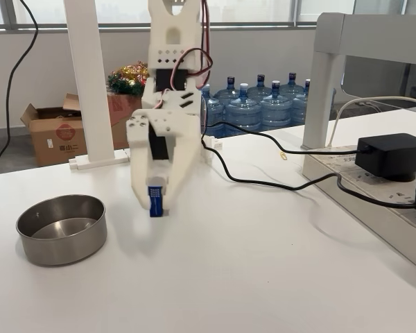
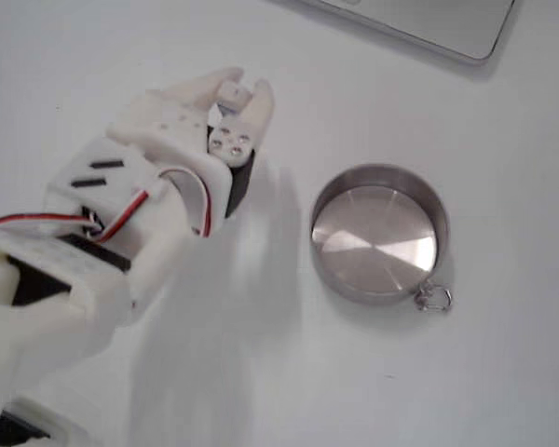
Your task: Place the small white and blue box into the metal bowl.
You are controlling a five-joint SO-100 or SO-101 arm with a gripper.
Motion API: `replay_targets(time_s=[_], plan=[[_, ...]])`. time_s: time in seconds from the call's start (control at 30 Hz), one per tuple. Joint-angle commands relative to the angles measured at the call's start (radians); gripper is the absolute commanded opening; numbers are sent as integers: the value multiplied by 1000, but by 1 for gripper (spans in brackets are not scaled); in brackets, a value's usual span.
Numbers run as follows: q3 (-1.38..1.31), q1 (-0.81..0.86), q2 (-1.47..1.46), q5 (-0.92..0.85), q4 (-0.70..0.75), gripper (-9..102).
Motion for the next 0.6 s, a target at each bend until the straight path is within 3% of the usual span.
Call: replay_targets(time_s=[0.0, 0.57], plan=[[18, 69, 69, -3, -3, 3], [25, 360, 94, -114, -18, 3]])
